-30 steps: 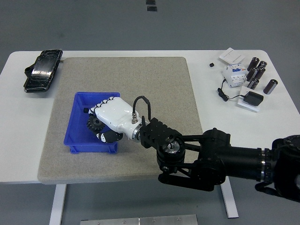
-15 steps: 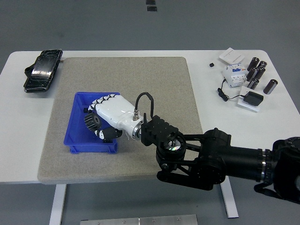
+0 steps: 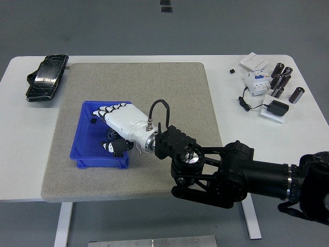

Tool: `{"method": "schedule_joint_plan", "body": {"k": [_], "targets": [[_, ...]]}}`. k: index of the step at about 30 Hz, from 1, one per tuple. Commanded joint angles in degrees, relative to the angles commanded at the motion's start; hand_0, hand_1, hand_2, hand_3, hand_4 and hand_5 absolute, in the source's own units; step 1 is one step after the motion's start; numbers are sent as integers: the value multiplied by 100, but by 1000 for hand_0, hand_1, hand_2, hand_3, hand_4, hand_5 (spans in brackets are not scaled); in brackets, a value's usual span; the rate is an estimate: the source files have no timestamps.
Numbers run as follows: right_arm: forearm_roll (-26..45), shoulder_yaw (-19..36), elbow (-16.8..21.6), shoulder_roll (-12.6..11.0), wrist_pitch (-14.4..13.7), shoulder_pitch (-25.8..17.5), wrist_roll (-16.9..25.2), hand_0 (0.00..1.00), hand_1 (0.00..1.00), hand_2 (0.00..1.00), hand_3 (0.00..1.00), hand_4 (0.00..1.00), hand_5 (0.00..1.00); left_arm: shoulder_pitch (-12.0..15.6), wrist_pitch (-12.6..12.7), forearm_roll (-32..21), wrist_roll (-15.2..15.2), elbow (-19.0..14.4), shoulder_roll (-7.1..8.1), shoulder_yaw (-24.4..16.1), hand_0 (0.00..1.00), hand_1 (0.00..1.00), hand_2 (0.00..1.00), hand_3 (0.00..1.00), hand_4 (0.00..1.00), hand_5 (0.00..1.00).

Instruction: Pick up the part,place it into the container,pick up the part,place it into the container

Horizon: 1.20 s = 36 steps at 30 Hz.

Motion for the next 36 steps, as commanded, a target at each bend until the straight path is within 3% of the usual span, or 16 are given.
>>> {"method": "schedule_joint_plan", "body": {"k": [3, 9, 11, 15, 16, 18, 28, 36], "targets": [[171, 160, 80, -41, -94, -57, 56, 836, 892, 960, 949, 840, 455, 2, 0, 0, -1, 1, -3, -2, 681, 635, 610, 585, 641, 292], [750, 829, 449, -380, -380, -359, 257, 829, 884, 953, 937, 845, 462, 18, -1, -34, -14, 6, -11, 18, 681, 635, 610, 585, 635, 293], [868, 1089, 580, -526, -493, -518, 348, 815, 866, 906, 893, 824, 470, 30, -2, -43, -16, 7, -14, 24, 680, 635, 609, 584, 627, 288], [1268, 1604, 684, -772, -850, -880, 735, 815, 866, 906, 893, 824, 470, 58, -5, -52, -16, 9, -17, 25, 680, 635, 609, 584, 627, 288], [1479, 1781, 652, -851, -968, -1021, 917, 784, 828, 856, 830, 806, 462, 63, -5, -56, -18, 10, -16, 26, 680, 635, 608, 583, 626, 287], [1829, 2022, 590, -958, -1067, -1215, 1190, 784, 828, 856, 830, 806, 462, 66, -6, -66, -21, 12, -17, 32, 680, 635, 608, 583, 626, 287], [3742, 3384, 459, -1579, -1072, -2383, 2683, 774, 775, 823, 813, 811, 487, 134, -17, -93, -23, 16, -53, 48, 680, 635, 608, 583, 625, 286], [4785, 4292, 714, -1830, -820, -3208, 3410, 783, 771, 809, 799, 814, 501, 143, -21, -119, -54, 31, -39, 82, 680, 634, 608, 583, 626, 285]]}}
